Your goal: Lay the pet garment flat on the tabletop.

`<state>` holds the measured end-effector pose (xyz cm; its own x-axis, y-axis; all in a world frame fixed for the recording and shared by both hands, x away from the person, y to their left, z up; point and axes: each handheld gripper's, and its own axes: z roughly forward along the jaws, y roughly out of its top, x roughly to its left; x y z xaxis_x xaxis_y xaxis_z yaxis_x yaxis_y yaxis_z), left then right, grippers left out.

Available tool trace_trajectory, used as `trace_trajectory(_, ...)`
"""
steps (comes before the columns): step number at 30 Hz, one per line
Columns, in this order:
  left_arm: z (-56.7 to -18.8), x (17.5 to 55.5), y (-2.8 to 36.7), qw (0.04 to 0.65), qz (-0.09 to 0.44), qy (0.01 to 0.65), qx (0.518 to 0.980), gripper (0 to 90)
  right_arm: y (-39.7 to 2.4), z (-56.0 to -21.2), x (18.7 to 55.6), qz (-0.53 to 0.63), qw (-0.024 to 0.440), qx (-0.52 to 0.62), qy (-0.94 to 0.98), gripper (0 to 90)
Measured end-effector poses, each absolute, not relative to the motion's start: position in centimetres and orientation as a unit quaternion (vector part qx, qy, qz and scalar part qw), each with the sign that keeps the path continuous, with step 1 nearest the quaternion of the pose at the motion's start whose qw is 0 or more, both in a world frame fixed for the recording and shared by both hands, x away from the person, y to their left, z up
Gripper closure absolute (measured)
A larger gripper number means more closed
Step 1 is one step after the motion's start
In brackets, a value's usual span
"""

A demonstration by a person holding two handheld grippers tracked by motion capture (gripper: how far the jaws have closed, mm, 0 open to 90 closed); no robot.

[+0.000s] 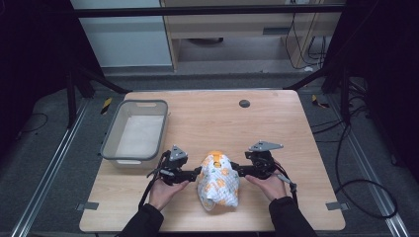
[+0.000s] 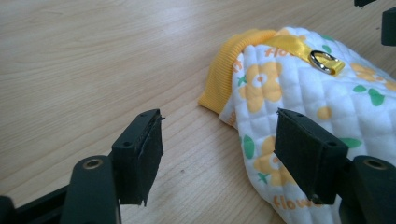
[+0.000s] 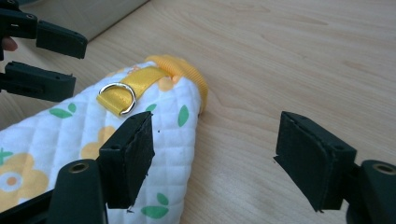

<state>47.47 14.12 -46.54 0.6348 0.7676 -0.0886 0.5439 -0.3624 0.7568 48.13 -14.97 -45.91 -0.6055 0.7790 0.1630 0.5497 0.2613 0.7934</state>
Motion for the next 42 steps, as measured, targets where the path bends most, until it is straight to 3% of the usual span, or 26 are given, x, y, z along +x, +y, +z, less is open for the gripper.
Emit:
trace_trajectory(12, -48.1, 47.7, 13.5, 0.390, 0.112, 0.394, 0.825, 41.8, -13.6, -47.2, 47.9, 0.421, 0.096, 0.410, 0.803, 44.8)
trace_trajectory(29, -49.6, 47.7, 12.9, 0.391, 0.058, 0.397, 0.828, 86.2, -13.2, -47.7, 48.1, 0.417, 0.062, 0.403, 0.812, 87.1)
trace_trajectory(36, -49.3, 47.4, 13.1, 0.396, 0.059, 0.390, 0.829, 89.4, -13.3, -47.5, 48.0, 0.421, 0.062, 0.402, 0.810, 89.0)
trace_trajectory(42, -48.0, 46.9, 13.6, 0.409, 0.091, 0.384, 0.823, 89.8, -13.9, -46.7, 47.7, 0.435, 0.068, 0.403, 0.802, 89.3)
